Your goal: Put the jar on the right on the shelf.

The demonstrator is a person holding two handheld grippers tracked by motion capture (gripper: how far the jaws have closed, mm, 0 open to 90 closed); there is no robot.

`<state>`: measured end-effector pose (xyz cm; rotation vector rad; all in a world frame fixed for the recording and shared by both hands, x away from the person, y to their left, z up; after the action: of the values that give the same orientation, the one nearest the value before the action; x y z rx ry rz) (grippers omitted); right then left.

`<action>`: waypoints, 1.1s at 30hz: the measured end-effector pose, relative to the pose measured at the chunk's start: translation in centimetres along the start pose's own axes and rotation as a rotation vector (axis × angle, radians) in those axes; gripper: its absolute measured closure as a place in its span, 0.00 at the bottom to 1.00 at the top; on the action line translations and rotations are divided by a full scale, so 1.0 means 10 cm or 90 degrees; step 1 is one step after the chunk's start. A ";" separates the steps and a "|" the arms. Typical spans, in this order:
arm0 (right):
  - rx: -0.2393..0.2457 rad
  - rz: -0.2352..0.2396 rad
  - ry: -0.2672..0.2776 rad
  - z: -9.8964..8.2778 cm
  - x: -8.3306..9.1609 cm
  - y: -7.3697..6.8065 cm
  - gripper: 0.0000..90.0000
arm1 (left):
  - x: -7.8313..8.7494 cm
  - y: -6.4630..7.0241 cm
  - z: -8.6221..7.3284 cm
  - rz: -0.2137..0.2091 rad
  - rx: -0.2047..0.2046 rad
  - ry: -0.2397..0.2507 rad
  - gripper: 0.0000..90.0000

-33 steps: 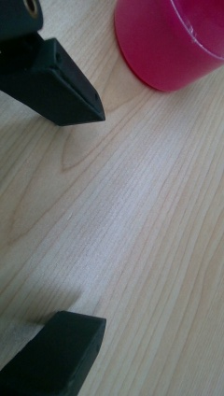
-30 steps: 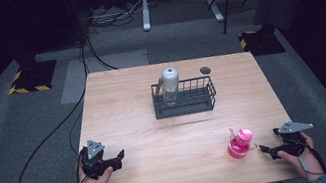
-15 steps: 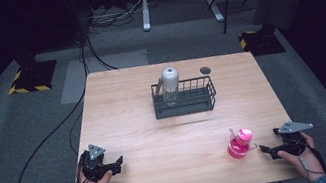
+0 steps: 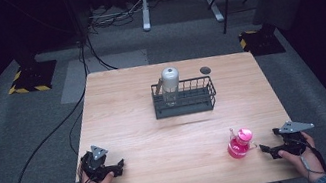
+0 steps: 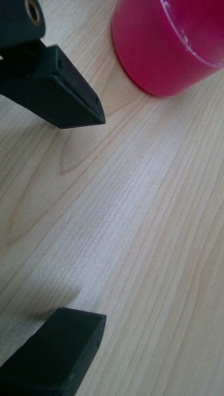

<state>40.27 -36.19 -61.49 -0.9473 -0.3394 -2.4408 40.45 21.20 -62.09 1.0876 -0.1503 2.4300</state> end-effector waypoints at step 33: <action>0.031 0.000 0.115 0.70 0.68 -0.08 0.09 | 0.00 0.00 0.00 0.001 -0.001 0.002 0.00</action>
<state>39.46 -35.13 -51.74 -0.7001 -0.3330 -2.4832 40.52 21.21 -62.08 1.0834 -0.1528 2.4322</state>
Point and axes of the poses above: each handheld gripper's, and its own axes: x roughly backward along the jaws, z roughly out of its top, y roughly to its right, the point moved 10 cm from there along -x, roughly forward along the jaws, and after that the axes turned 6 degrees about -z, right-handed, at the moved point
